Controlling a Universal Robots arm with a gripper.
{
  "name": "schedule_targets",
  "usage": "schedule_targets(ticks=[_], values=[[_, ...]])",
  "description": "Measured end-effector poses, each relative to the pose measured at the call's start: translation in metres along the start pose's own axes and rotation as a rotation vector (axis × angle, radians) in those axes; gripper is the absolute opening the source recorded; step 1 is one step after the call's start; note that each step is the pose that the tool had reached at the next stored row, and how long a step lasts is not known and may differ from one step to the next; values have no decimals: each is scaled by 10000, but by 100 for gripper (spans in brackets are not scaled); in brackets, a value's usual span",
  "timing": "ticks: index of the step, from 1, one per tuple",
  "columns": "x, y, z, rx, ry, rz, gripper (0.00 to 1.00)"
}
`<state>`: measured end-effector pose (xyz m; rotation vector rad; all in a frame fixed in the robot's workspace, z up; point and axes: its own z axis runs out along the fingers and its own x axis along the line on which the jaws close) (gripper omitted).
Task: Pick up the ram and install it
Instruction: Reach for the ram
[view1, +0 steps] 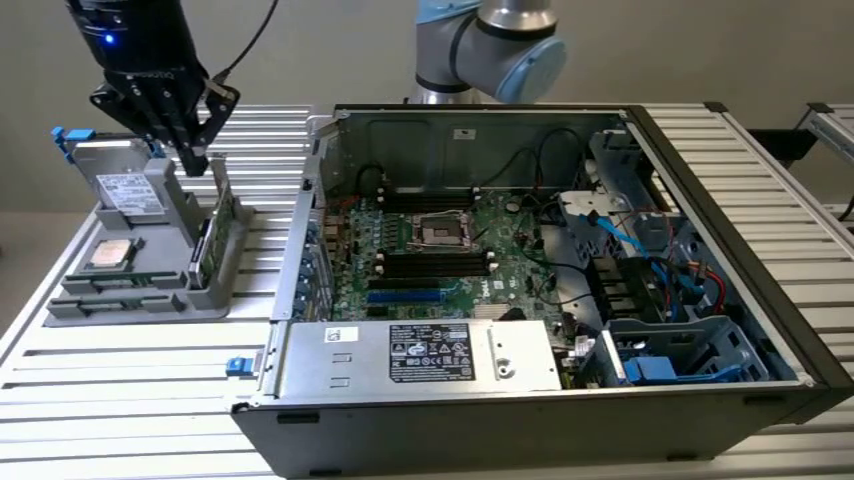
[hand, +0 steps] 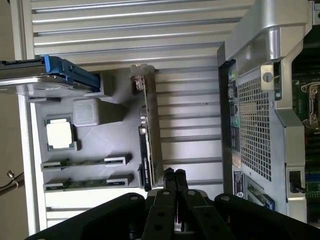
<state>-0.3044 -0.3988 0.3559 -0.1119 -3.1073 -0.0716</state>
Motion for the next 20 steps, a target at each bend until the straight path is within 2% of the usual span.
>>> schedule_targets(ticks=[6,20], values=[[273,-24,88,0,0,0,10],[906,-72,163,-2,1,0,10]])
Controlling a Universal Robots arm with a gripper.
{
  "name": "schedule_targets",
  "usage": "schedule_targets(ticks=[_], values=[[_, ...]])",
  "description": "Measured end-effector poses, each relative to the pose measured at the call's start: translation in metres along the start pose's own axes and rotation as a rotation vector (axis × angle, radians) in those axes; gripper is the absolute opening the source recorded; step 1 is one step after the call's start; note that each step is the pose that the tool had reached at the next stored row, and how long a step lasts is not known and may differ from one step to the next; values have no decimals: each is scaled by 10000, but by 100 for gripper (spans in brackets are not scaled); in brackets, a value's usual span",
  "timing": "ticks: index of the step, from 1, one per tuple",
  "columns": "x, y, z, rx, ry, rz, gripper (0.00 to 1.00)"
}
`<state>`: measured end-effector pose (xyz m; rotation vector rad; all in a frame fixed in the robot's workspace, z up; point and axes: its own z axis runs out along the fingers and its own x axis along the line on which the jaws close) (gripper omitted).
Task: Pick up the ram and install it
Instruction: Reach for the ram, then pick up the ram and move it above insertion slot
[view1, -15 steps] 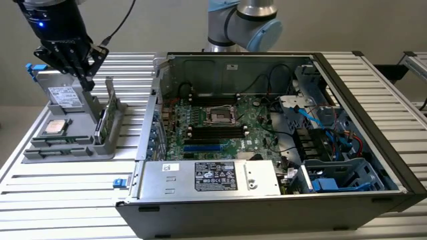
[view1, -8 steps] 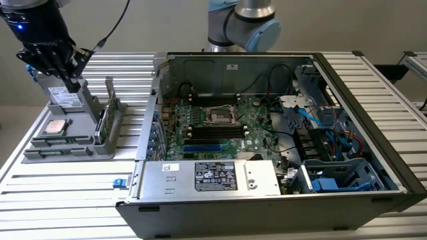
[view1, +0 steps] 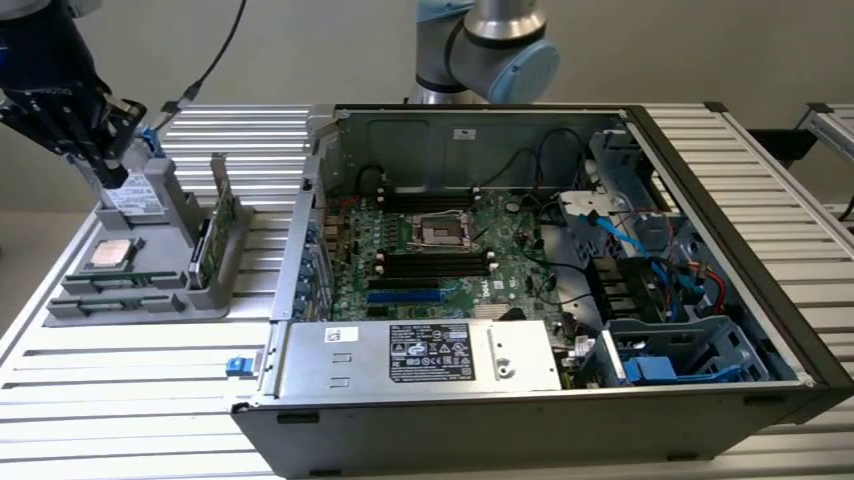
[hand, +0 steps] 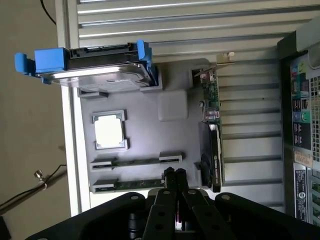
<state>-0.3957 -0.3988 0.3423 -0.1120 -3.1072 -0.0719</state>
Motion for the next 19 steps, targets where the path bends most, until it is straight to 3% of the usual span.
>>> schedule_targets(ticks=[8,19], values=[[346,-26,25,-2,-3,0,10],[348,-26,25,-1,-1,-1,10]])
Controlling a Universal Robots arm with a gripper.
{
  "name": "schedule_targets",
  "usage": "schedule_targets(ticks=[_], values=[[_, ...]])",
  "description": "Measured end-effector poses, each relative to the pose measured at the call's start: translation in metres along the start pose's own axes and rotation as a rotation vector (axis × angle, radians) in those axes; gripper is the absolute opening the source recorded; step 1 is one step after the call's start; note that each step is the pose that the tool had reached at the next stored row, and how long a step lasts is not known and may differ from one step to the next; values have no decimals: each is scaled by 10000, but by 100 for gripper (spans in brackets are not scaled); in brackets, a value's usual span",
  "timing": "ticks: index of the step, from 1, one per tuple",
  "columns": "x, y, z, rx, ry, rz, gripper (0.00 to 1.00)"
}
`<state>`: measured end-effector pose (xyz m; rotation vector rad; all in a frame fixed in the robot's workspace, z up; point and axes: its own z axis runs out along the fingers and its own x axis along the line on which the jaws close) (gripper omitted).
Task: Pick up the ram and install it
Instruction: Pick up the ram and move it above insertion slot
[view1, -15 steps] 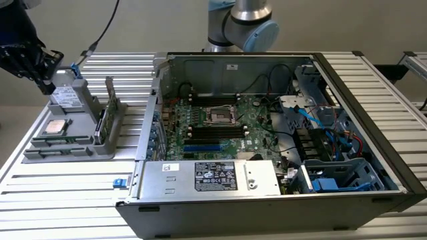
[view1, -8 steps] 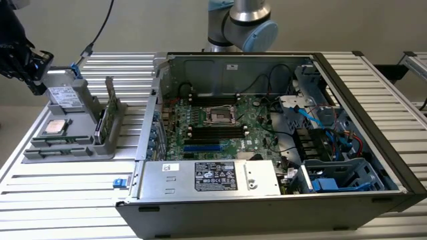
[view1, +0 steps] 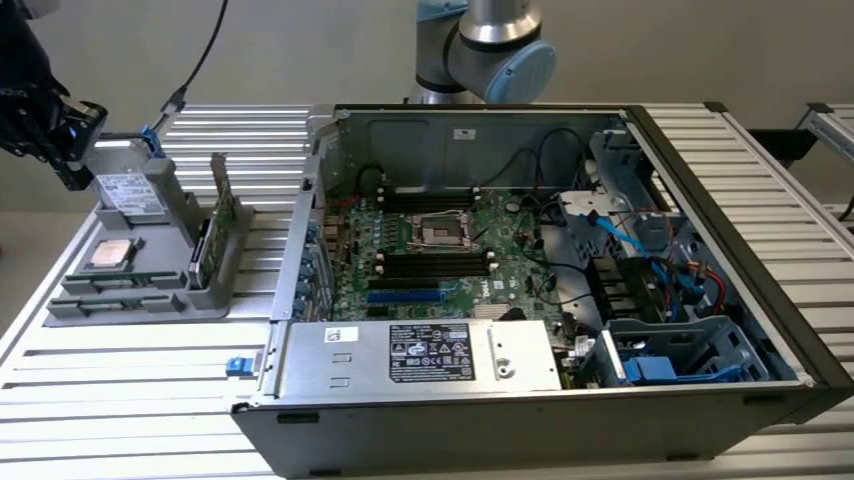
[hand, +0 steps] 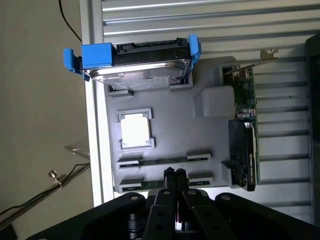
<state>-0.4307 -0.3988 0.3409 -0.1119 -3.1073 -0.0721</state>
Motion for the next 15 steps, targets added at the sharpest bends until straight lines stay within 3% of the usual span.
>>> schedule_targets(ticks=[5,15], values=[[1,2,0,2,2,-12,10],[0,2,3,61,81,-1784,10]])
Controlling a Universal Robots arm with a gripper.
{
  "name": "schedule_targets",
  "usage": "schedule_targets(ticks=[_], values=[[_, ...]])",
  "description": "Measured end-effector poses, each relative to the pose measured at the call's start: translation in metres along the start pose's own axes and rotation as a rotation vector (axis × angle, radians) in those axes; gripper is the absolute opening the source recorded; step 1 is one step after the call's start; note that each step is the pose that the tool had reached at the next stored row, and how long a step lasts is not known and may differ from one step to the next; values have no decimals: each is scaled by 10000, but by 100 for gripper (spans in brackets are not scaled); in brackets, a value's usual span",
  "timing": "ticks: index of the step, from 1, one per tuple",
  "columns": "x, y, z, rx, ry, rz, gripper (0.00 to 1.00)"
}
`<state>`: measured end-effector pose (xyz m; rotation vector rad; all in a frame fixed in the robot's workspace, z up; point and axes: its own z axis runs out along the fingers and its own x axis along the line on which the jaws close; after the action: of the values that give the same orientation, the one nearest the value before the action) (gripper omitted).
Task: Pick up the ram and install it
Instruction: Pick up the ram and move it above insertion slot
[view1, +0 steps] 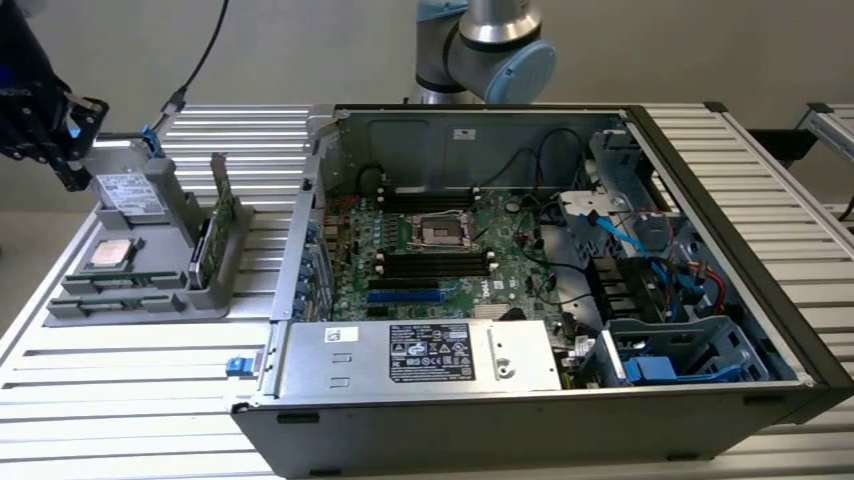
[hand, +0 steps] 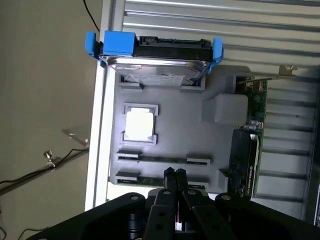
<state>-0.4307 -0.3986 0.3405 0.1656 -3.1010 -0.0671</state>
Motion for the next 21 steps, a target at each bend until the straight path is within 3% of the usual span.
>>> schedule_targets(ticks=[21], values=[[0,0,11,126,171,-3809,10]])
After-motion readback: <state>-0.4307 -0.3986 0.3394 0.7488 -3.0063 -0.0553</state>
